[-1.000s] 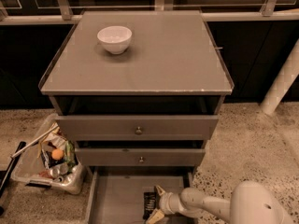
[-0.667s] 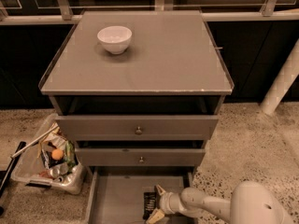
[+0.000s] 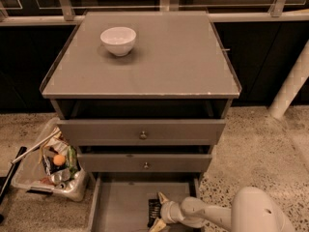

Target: Pick rxbar chocolate from bottom drawer and place on counter

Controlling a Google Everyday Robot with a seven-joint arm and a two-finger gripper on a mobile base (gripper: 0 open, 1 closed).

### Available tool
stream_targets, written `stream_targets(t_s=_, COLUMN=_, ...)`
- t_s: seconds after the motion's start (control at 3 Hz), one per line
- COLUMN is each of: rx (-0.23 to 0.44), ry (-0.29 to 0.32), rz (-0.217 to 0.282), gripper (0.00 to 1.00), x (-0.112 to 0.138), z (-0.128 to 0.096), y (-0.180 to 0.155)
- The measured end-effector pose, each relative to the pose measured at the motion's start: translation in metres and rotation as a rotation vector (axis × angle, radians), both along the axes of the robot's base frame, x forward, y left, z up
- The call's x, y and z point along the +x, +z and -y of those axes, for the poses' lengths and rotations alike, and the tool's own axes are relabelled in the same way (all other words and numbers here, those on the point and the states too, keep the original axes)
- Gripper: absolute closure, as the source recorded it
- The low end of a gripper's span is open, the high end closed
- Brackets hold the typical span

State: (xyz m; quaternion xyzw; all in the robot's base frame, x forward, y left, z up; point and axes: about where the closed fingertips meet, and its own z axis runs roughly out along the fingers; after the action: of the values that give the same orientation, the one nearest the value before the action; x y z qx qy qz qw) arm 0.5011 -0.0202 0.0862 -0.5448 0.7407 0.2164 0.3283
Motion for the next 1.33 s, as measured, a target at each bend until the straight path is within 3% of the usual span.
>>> stream_targets(t_s=0.33, rx=0.000, ry=0.000, rz=0.000, gripper=0.18, x=0.0000, z=0.0000, y=0.0000)
stream_targets(t_s=1.33, rx=0.000, ry=0.000, rz=0.000, gripper=0.89, x=0.0000, z=0.0000, y=0.0071)
